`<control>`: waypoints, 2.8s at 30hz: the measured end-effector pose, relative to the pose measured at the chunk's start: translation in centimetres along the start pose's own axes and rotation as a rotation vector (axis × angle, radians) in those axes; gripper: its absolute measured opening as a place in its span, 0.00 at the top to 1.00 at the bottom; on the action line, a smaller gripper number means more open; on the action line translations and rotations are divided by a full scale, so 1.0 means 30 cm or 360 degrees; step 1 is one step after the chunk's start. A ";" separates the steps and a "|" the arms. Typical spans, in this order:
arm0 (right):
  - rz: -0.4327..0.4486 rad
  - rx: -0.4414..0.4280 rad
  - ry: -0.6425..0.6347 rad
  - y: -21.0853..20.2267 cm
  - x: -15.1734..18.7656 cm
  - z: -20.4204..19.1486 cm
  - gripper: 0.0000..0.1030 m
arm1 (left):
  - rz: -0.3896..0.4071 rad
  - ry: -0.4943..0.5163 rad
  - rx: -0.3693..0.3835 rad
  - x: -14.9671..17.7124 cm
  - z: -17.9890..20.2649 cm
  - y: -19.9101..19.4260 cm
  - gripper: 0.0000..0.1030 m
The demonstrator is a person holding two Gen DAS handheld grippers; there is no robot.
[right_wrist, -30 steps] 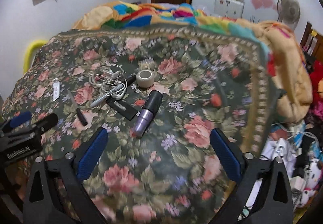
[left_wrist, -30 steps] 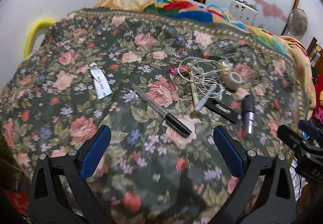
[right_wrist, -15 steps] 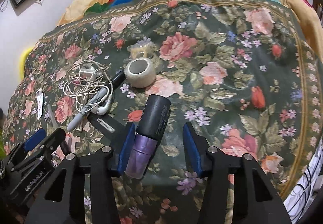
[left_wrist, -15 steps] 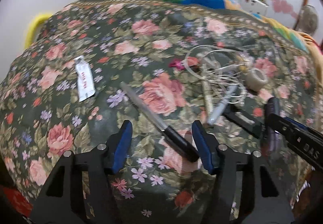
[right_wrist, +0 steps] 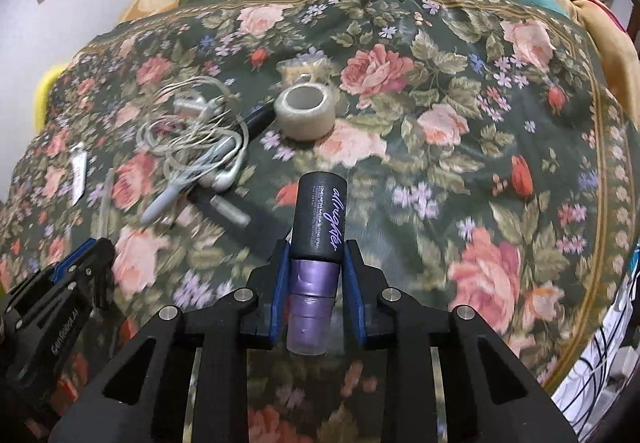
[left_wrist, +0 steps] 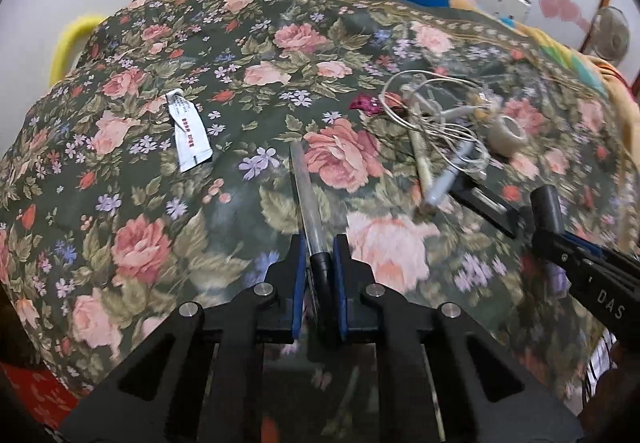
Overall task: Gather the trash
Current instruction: 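Close the left tool on the black-handled pen while the right tool grasps the purple-black tube, then carry the pen in the left tool and tube in the right tool over the white bin, then open the left tool while the right tool opens, dropping both items into the white bin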
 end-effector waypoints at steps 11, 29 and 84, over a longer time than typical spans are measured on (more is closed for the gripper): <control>0.0170 -0.0077 -0.0098 -0.316 -0.046 -0.113 0.77 | 0.0220 0.0088 0.0093 -0.051 -0.012 -0.424 0.90; 0.0428 -0.0377 -0.0384 -0.865 0.059 -0.585 0.77 | 0.0514 -0.0072 -0.0030 0.037 -0.412 -1.090 0.90; -0.0396 -0.0818 -0.1097 -0.430 0.848 -1.637 0.58 | -0.0086 -0.0812 -0.0360 0.820 -1.507 -0.861 0.64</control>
Point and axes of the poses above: each gripper's, at about its wrist camera, not at the fingertips, and y roughly the way its jaws point, z to its right, x to its underside, the point moved 10 cm from there along y, roughly the way its jaws point, and after that the axes turned 9 degrees about z, right-handed, at the moved point
